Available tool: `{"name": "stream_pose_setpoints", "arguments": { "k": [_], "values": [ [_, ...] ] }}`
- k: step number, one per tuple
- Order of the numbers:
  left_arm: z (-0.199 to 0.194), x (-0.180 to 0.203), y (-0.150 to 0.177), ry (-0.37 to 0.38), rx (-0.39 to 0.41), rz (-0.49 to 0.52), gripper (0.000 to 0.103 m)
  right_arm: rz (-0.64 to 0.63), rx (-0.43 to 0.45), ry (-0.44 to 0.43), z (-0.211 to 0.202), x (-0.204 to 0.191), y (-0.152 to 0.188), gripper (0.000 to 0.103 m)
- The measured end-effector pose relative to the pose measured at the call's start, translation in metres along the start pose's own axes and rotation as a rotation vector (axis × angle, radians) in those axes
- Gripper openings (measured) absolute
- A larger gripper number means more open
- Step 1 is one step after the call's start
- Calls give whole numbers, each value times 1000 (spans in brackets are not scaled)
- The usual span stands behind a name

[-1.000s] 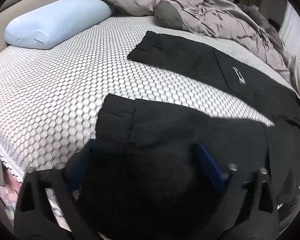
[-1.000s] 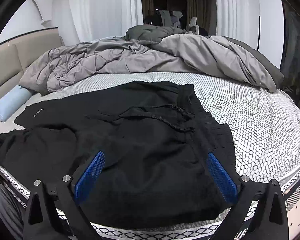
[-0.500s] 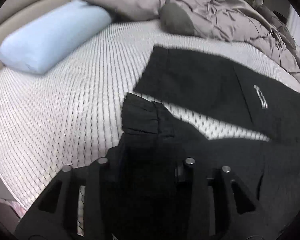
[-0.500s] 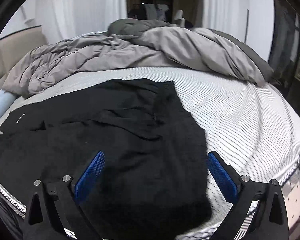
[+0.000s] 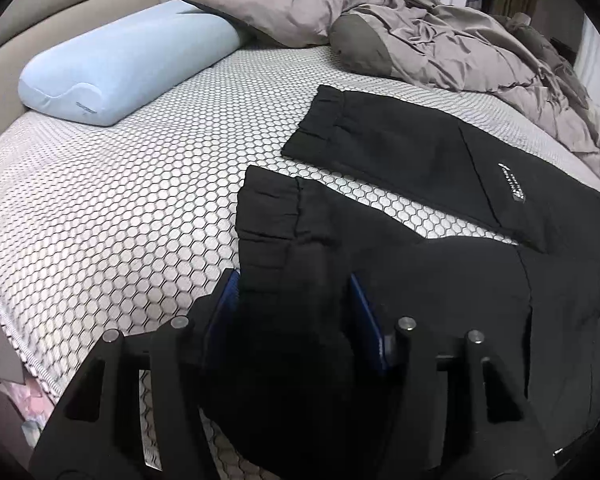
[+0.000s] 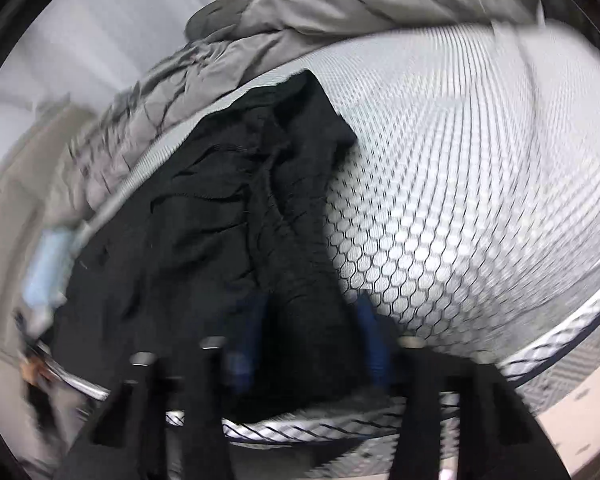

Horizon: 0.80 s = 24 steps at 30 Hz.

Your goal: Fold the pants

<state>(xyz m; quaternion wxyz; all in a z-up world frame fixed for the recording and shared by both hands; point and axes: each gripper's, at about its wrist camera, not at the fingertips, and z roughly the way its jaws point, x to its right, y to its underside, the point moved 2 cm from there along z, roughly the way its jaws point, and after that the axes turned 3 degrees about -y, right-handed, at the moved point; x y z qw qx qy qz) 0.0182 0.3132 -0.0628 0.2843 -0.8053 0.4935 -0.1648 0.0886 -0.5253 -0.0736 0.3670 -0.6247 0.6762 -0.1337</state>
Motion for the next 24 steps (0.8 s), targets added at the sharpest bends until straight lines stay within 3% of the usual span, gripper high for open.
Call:
{"name": "stream_pose_setpoints", "arguments": {
  "k": [3,5,6,8,9,10,11,12,17,23,24],
  "values": [
    [-4,6,6,-38,1,16,53,-49,20,137,-5,5,6,21],
    [-10,12,13,-76,7,28,53,-56,-21,230,8,7,8,25],
    [-13,13,15,-89,14,31,53,-76,0,253,7,2,6,29],
    [-23,19,18,-111,18,40,56,-108,73,251,-3,-9,0,48],
    [-29,21,19,-104,24,43,57,-118,124,195,-10,-17,-9,69],
    [-32,21,19,-89,32,42,58,-118,151,147,-13,-23,-17,82],
    [-35,22,18,-75,34,38,63,-109,167,95,-11,-31,-34,84],
    [-37,23,17,-64,33,34,69,-101,170,75,-8,-34,-45,84],
    [-26,19,10,-62,9,29,71,-25,139,-66,42,-45,-121,84],
    [-7,14,8,-39,-10,14,80,85,-80,-42,154,-36,-196,80],
    [-6,15,7,-43,-12,18,82,85,-117,-19,170,-34,-202,59]
  ]
}}
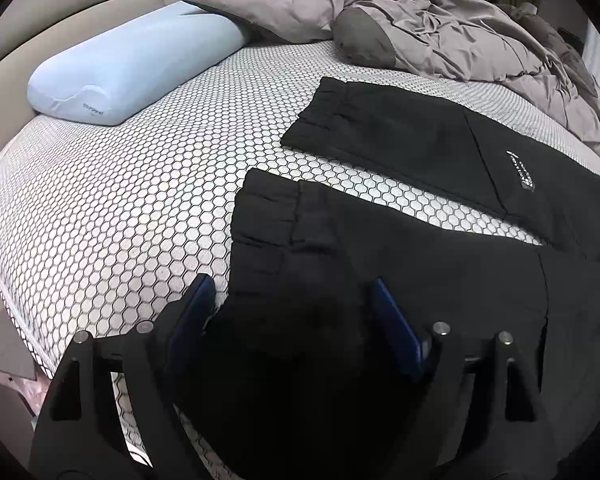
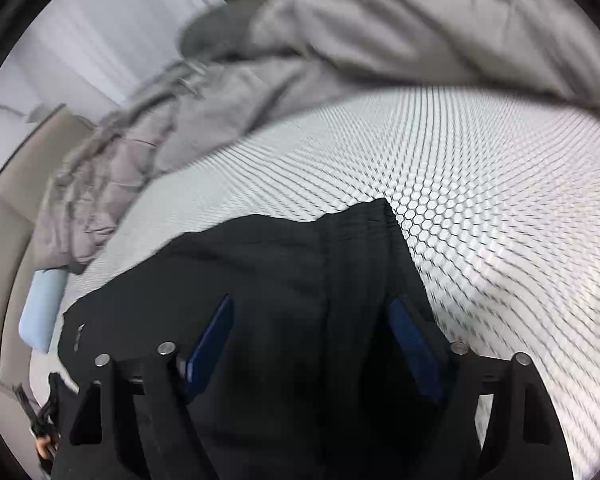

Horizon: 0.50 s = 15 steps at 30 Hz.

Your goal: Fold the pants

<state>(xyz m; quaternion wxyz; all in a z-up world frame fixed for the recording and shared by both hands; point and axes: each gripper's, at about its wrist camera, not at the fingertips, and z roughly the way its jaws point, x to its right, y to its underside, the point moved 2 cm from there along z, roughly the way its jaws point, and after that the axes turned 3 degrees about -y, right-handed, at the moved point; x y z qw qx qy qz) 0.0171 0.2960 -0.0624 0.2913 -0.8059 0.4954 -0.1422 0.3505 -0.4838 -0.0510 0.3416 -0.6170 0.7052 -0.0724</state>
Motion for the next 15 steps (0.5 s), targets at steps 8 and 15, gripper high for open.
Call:
{"name": "stream_pose_setpoints", "arguments": {
  "k": [8,15],
  "values": [
    [19,-7,-13,-2,-22,-22,85,-153,75,265,14,-14,-61,15],
    [-4,-20,-3,16,3,-49,85,-97,277,129,-79,-3,0,88]
  ]
}}
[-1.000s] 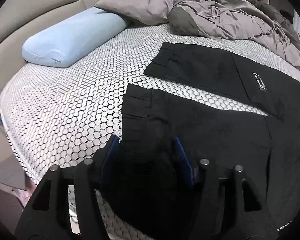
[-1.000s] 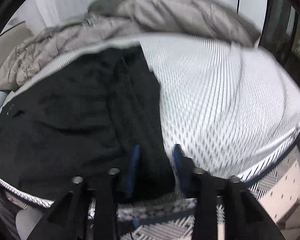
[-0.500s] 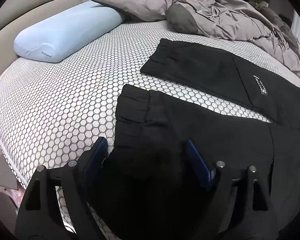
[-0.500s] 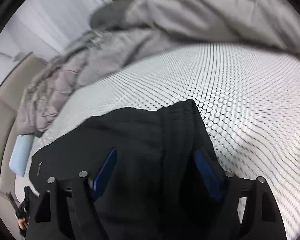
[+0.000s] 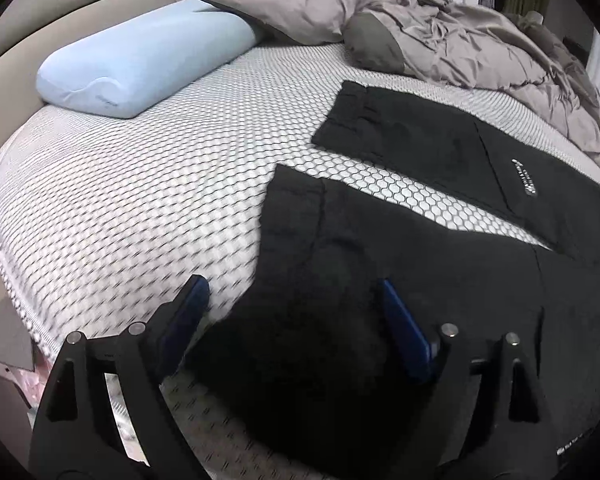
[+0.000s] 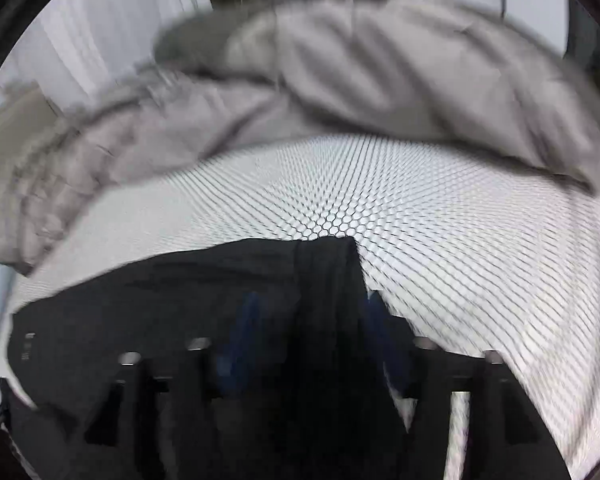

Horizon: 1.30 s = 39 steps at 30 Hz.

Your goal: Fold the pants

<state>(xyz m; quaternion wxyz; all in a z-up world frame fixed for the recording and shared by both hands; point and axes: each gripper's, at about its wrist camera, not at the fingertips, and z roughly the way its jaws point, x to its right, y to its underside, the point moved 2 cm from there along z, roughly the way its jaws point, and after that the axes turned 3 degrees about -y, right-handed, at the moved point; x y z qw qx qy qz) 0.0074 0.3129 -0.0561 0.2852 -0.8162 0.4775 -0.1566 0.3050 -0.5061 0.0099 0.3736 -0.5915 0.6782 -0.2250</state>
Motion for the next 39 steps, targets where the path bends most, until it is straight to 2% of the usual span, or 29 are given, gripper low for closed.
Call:
{"name": "stream_pose_setpoints", "arguments": {
  "k": [1,3,4,6,7,9,11,14,17,19,20,21,22,23,24,29,31,33,35,36,37,38,39],
  "values": [
    [-7,-6,4,12,4,-22,85,8,56,-27,-28,4,17,98],
    [-18,-21,14,40,3,-96,85,22,107,-53,-65,10,52,100],
    [-25,-31,21,88,4,-158,85,32,115,-54,-82,15,71,100],
    [-39,-47,34,168,10,-251,74,59,146,-65,-106,19,104,100],
    [-47,-52,40,213,5,-296,71,77,154,-70,-114,25,115,100],
    [-55,-56,48,251,-5,-328,69,128,159,-94,-127,31,141,100],
    [-62,-52,56,337,-9,-355,60,168,160,-106,-136,33,166,100],
    [-58,-38,57,409,-39,-343,59,223,150,-141,-137,40,190,100],
    [-40,-22,44,412,-56,-328,58,257,121,-157,-136,45,210,100],
    [-26,-15,32,442,-64,-344,56,274,116,-174,-138,48,221,100],
    [-23,-13,28,446,-66,-354,47,281,115,-179,-139,49,224,100],
    [-22,-12,21,446,-53,-365,32,296,115,-187,-139,50,227,100],
    [-21,-10,14,444,-38,-364,24,309,113,-193,-140,52,231,100],
    [-24,-8,8,443,-12,-357,10,327,114,-199,-141,55,235,100],
    [-23,-7,2,439,0,-353,6,338,114,-203,-142,57,239,100],
    [-27,-11,-4,425,14,-363,4,417,85,-267,-133,70,261,99],
    [-26,-13,-3,424,4,-372,4,463,64,-359,-122,67,268,87],
    [-27,-17,2,418,-1,-369,4,488,59,-414,-110,60,267,85],
    [-26,-17,2,409,-4,-362,4,502,64,-412,-99,55,258,84],
    [-25,-16,-1,404,-5,-354,4,508,73,-380,-92,54,252,75],
    [-24,-15,-4,402,-5,-342,4,519,78,-322,-88,56,245,45],
    [-26,-19,1,403,0,-340,3,517,78,-299,-87,59,240,31],
    [-27,-22,4,406,2,-346,3,524,81,-303,-88,61,236,23]
  ]
}}
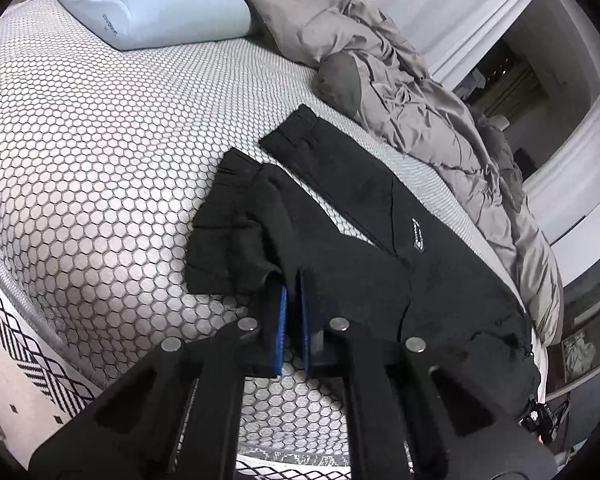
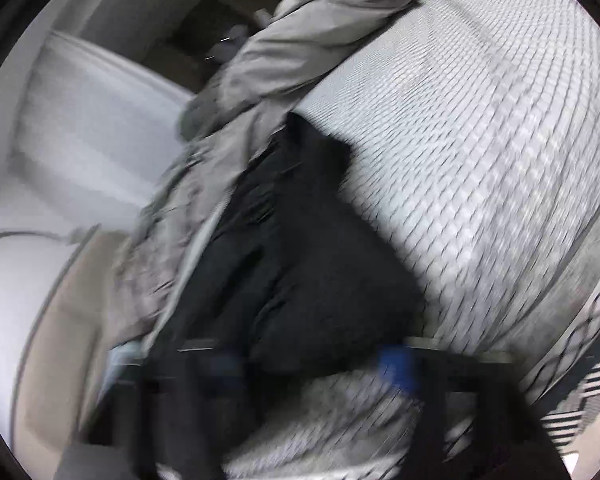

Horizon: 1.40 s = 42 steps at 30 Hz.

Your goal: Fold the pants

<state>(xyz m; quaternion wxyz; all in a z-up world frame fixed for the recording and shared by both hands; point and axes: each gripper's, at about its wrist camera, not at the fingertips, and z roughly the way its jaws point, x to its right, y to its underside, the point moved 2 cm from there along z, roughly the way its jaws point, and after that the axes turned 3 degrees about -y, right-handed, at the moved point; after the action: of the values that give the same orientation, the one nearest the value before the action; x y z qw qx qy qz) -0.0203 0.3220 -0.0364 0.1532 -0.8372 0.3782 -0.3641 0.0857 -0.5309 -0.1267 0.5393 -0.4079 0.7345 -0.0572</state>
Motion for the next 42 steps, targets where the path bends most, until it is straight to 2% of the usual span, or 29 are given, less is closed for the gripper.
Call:
{"name": "stream_pose_setpoints", "arguments": {
  "k": [1,4,7,13,17,20,24,26,30,32,33,34,36,39,40,42],
  "values": [
    [-1,-3,1,12,-8,0,3,10,25,-2,-6,1,-2,20],
    [1,-11,12,16,-27,9,3,-42,69,30,-25,3,5,18],
    [5,-18,21,-4,-48,2,2,-25,25,62,-25,18,16,18],
    [-27,-8,13,17,23,22,2,-75,101,30,-59,-3,17,18],
    [-32,11,-9,1,64,73,2,-107,182,17,-66,-27,-1,15],
    [-20,32,-38,-12,84,99,2,-139,261,26,-48,-55,-30,13],
    [13,75,-100,-17,115,111,2,-201,308,72,0,-103,-80,12],
    [37,95,-132,-38,121,116,2,-221,305,93,32,-123,-110,12],
    [96,128,-179,-132,129,151,3,-229,284,225,115,-150,-164,13],
    [133,130,-200,-171,87,140,5,-233,241,307,157,-151,-182,20],
    [147,129,-205,-203,70,138,8,-253,227,372,180,-152,-189,38],
    [162,126,-212,-262,52,132,10,-288,224,425,198,-150,-192,52],
    [172,116,-216,-303,36,104,29,-305,170,481,216,-144,-192,52],
    [167,110,-215,-325,51,106,41,-335,164,480,205,-137,-182,59],
    [162,110,-213,-323,54,113,41,-342,160,471,198,-135,-177,66],
    [148,110,-202,-286,60,104,47,-345,137,392,179,-136,-158,70]
  ]
}}
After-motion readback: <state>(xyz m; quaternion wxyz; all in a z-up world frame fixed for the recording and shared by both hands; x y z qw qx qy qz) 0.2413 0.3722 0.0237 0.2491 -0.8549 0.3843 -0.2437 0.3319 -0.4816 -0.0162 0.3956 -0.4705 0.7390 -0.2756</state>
